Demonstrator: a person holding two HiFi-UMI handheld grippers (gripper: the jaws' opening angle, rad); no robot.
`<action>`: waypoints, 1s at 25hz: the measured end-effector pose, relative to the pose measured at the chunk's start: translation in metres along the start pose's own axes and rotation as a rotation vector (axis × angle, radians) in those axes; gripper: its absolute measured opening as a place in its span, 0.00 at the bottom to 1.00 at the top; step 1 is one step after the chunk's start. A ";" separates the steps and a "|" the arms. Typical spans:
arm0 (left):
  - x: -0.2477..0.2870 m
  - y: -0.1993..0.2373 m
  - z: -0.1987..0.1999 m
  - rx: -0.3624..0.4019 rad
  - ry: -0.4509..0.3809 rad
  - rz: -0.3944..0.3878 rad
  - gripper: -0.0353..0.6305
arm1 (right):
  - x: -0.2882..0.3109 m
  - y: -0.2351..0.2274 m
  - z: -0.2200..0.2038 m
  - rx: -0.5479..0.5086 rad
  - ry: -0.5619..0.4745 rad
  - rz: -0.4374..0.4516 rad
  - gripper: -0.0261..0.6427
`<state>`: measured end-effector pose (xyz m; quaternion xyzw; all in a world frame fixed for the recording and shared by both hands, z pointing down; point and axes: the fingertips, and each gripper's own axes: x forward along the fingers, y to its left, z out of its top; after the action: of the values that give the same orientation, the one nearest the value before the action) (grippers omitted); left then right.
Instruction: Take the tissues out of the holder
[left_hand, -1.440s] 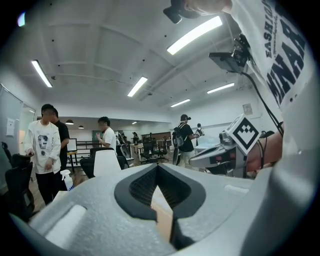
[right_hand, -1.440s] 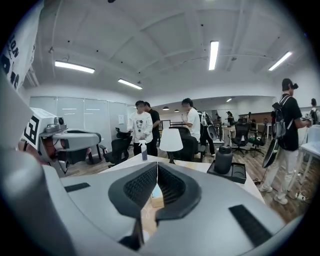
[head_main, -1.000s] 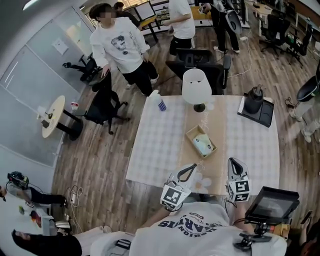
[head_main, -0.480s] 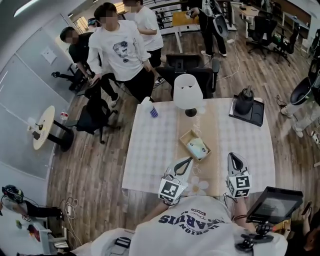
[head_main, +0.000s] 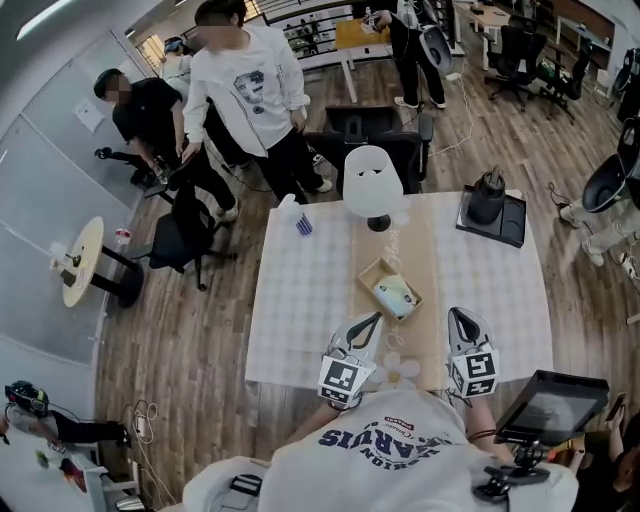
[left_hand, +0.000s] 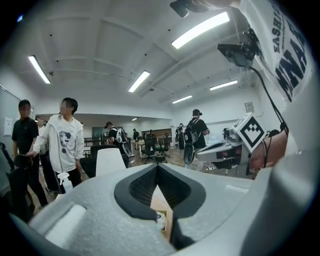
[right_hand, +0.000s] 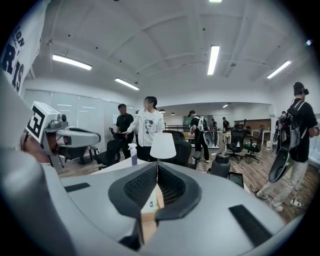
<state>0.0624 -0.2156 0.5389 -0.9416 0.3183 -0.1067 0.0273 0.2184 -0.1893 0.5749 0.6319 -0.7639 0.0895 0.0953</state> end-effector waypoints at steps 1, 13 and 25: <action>0.003 0.001 -0.003 0.001 0.013 -0.003 0.06 | -0.001 -0.002 -0.001 0.005 0.003 -0.004 0.05; 0.050 0.028 -0.065 0.064 0.261 -0.062 0.26 | -0.033 -0.036 -0.024 0.053 0.046 -0.147 0.05; 0.139 0.042 -0.215 0.325 0.768 -0.245 0.51 | -0.059 -0.051 -0.035 0.081 0.062 -0.225 0.05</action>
<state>0.0979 -0.3299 0.7690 -0.8479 0.1703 -0.5003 0.0421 0.2800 -0.1339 0.5946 0.7140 -0.6805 0.1287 0.1026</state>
